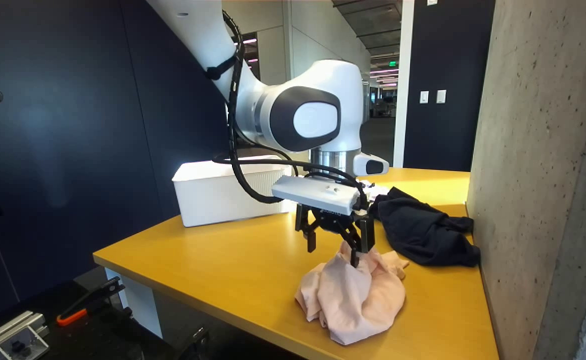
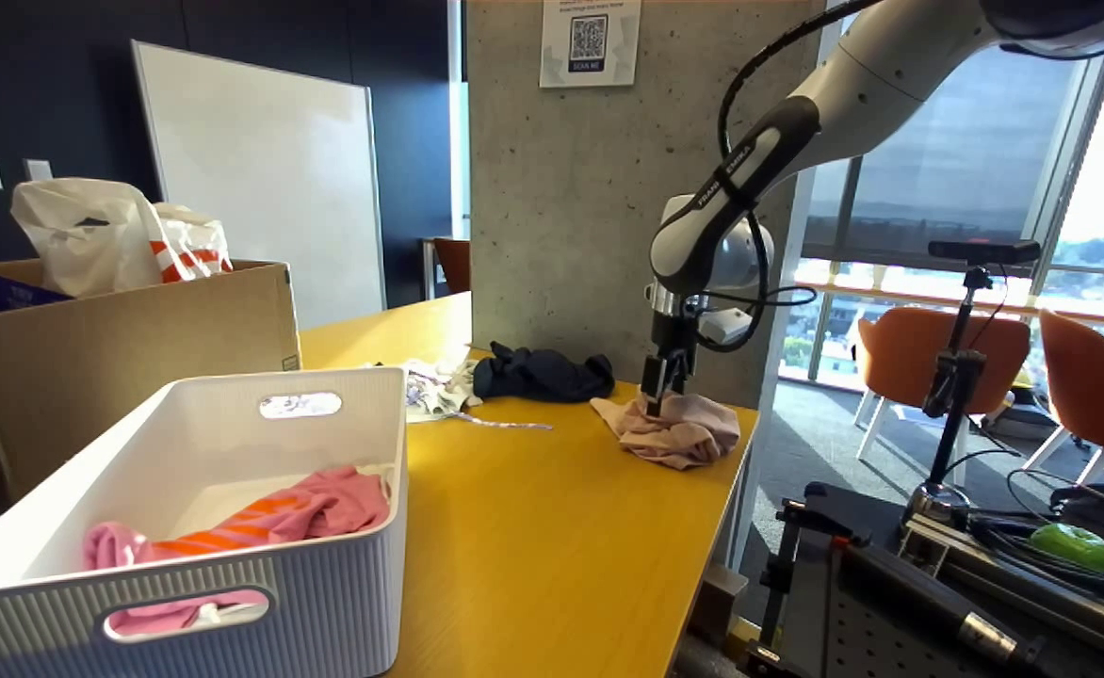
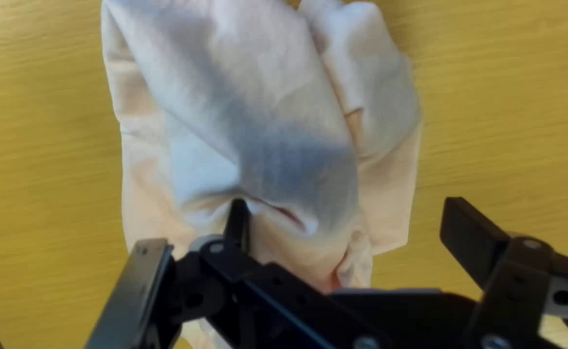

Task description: Put the peach t-shirt on the table.

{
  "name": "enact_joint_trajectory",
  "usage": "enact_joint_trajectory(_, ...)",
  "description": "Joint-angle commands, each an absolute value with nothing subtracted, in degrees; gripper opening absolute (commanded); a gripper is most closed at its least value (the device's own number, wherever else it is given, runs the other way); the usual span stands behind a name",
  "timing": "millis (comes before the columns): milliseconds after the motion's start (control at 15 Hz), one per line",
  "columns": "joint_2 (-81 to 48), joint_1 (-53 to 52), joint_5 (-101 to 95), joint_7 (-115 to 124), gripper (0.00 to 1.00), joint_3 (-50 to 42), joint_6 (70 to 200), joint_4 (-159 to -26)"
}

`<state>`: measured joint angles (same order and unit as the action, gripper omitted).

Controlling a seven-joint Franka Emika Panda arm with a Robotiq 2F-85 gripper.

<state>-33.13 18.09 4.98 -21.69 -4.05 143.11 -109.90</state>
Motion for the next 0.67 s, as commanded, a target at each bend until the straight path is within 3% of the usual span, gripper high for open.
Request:
enact_joint_trajectory(0, -34.83, 18.01, 3.56, -18.51, 1.00, -5.57, 141.31, -108.83)
enact_joint_trajectory(533, -42.45, 19.02, 3.66, -16.73, 1.00, -6.21, 139.11, -103.37)
enact_joint_trajectory(600, -42.98, 19.01, 3.74, -16.55, 0.75, -6.11, 139.03, -102.84)
